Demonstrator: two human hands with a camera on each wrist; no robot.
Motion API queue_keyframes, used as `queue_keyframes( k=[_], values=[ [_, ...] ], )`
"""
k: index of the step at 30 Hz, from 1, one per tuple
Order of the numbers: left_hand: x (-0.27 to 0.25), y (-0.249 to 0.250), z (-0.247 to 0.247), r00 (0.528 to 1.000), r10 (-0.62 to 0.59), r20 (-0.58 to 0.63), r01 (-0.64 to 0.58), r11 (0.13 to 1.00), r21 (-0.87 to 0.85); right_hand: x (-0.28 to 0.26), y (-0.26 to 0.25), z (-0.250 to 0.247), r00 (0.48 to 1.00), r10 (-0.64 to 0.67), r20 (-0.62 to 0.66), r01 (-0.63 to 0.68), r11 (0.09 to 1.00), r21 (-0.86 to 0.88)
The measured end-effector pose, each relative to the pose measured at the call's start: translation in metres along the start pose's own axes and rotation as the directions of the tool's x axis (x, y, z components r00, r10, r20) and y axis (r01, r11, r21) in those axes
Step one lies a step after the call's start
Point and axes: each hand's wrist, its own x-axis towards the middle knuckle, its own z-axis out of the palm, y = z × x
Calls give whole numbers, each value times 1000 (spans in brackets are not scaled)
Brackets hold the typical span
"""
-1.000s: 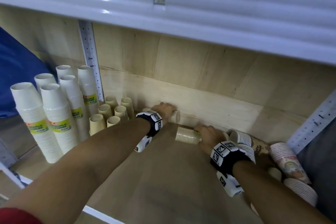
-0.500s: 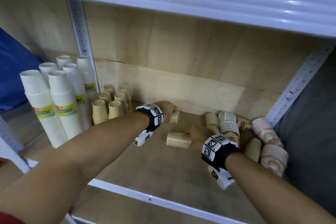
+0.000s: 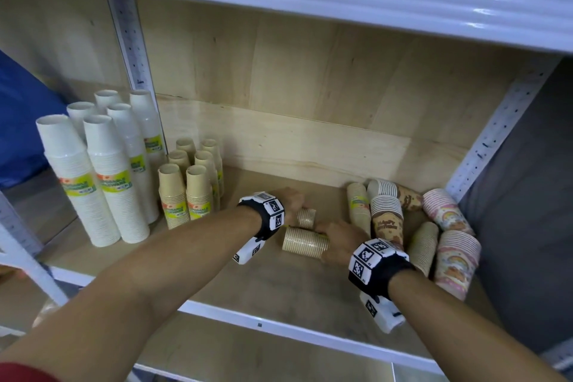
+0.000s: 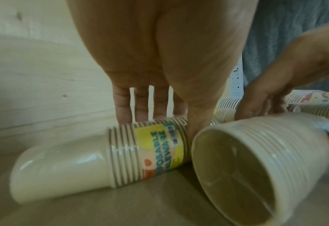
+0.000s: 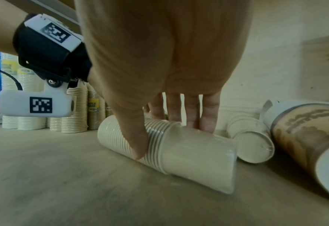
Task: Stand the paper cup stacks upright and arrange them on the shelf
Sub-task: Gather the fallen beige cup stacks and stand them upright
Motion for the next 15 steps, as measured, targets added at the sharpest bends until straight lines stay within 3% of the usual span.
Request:
queue_keyframes(
  k=[8, 15],
  values=[
    [-3, -21, 3, 999, -43, 16, 45, 987, -157, -3, 11, -2, 997, 9, 70, -13, 998, 58],
    [-17, -67, 10, 983, -178, 53, 186, 957, -222, -4, 17, -7, 990, 33, 139, -39, 998, 45]
  ],
)
